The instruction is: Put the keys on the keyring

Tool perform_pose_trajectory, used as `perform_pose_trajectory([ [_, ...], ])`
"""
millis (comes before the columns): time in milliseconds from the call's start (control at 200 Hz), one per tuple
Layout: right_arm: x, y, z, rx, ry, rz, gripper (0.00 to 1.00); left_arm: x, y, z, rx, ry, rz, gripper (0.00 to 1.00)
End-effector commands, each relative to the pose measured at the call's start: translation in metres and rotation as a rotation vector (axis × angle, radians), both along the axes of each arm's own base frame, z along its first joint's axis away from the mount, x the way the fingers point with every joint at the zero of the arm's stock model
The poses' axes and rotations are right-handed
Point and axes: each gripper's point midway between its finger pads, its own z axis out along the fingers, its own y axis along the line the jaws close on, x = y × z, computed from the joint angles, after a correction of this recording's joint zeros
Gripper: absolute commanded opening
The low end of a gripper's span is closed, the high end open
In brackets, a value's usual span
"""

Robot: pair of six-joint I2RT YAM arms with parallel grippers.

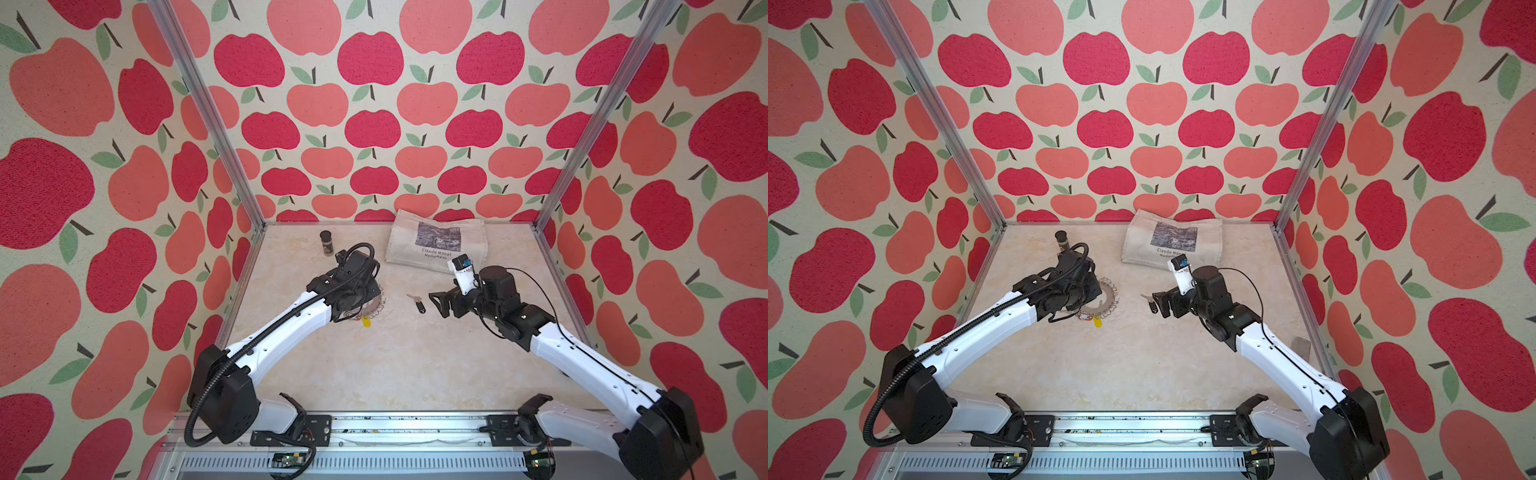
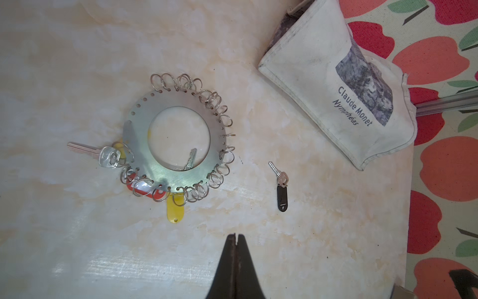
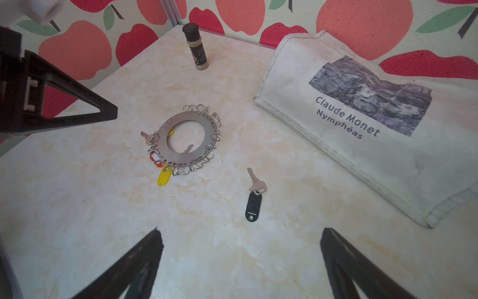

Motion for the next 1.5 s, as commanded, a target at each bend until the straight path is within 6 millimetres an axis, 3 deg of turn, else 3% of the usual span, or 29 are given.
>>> perform_pose_trajectory([
  [0, 0.009, 0.028, 0.005, 0.090, 0.029, 0.014, 0.98, -0.020, 0.017, -0.021, 0.052, 0.066, 0.025, 0.08],
  [125, 0.009, 0.074, -0.022, 0.111, 0.154, 0.049, 0.93, -0.029, 0.034, -0.035, 0.053, 0.075, 0.067, 0.31],
  [255, 0.006, 0.119, -0.053, 0.177, 0.352, 0.089, 0.87, -0.032, 0.055, -0.047, 0.034, 0.081, 0.116, 0.46],
  [360, 0.003, 0.141, -0.077, 0.227, 0.495, 0.090, 0.79, -0.035, 0.071, -0.056, 0.027, 0.095, 0.144, 0.50],
  [630, -0.017, 0.183, -0.117, 0.256, 0.702, 0.048, 0.73, -0.039, 0.101, -0.068, -0.018, 0.101, 0.194, 0.53],
  [916, -0.025, 0.192, -0.136, 0.184, 0.739, -0.016, 0.60, -0.039, 0.114, -0.073, -0.058, 0.101, 0.214, 0.54],
  [1076, -0.018, 0.196, -0.146, 0.177, 0.744, -0.045, 0.43, -0.039, 0.115, -0.076, -0.074, 0.100, 0.218, 0.53],
  [1316, -0.010, 0.196, -0.151, 0.125, 0.730, -0.085, 0.42, -0.043, 0.119, -0.081, -0.069, 0.113, 0.230, 0.52],
  [1496, -0.006, 0.193, -0.154, 0.100, 0.713, -0.092, 0.42, -0.044, 0.119, -0.073, -0.084, 0.087, 0.231, 0.52],
])
